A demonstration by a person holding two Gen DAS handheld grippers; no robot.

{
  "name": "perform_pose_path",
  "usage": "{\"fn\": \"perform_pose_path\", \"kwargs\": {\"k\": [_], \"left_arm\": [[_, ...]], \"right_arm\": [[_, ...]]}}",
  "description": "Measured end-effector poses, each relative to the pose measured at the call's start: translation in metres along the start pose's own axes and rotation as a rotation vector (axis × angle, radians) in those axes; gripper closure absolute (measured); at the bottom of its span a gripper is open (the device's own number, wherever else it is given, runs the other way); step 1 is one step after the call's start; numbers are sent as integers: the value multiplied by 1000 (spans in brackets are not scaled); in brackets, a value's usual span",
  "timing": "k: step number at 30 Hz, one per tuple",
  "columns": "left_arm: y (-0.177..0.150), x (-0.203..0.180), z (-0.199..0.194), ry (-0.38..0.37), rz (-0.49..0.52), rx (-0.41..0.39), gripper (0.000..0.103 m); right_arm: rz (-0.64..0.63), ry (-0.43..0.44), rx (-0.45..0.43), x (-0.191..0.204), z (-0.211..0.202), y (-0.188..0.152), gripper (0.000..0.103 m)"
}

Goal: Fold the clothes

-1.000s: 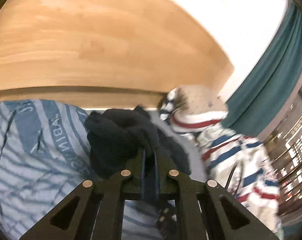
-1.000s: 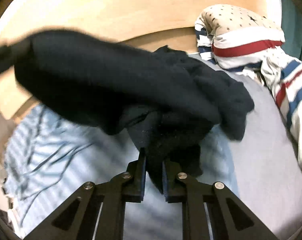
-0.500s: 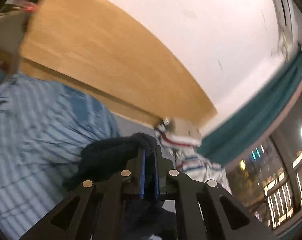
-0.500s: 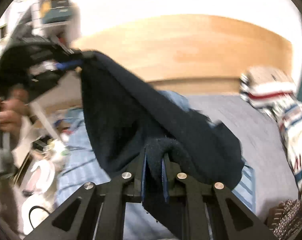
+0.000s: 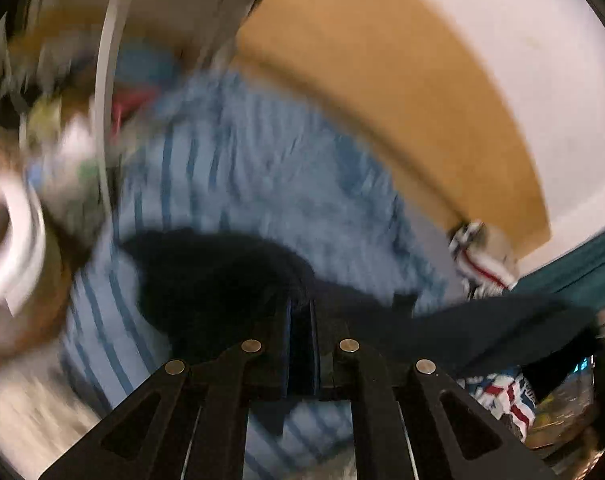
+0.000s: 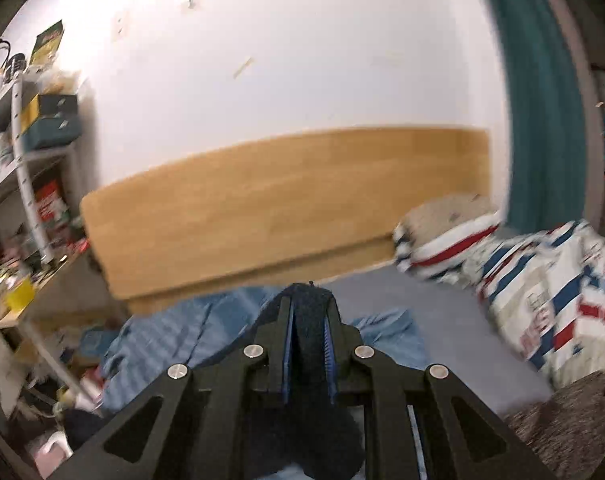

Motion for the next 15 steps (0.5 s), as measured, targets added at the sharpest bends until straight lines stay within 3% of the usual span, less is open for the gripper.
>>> {"fn": "perform_pose_path", "kwargs": {"k": [2,4,7,9,10,12,13,14,15], "left_arm": [[-40,2,41,1,-17,164,95],[-81,-4,75,-63,-74,333,92],[-119,-14,102,-113,-144,463,91],[-130,-20,110,-132,-177,484,90],[-131,-24,109,-144,-184,479,83],[-129,-31,106,-161,-185,461,59],[-124,-33,105,-168,-177,441,40],[-118,-34,102,-171,-172,420,34],[-109,-33,97,-170,-172,396,34]], "right_arm": [[5,-56,-27,-13,-5,13,89],[17,-148,-37,-32,-5,21,89],[11,-358,-48,-73,0,26,97],[32,-366,29,-99,16,19,97],[38,-347,96,-109,29,12,97],[16,-300,219,-113,55,-10,94],[-6,-271,271,-109,66,-25,94],[-28,-231,315,-99,76,-42,92],[-45,-186,356,-88,85,-59,88]]}}
Point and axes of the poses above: each gripper's, at about its wrist camera, not at the fingertips, and z roughly the way its jaws point, x to its left, y to its top, the point moved 7 cm from there along z, roughly the way its jaws point, and after that the axes turned 2 degrees about x, right-handed, at the moved point
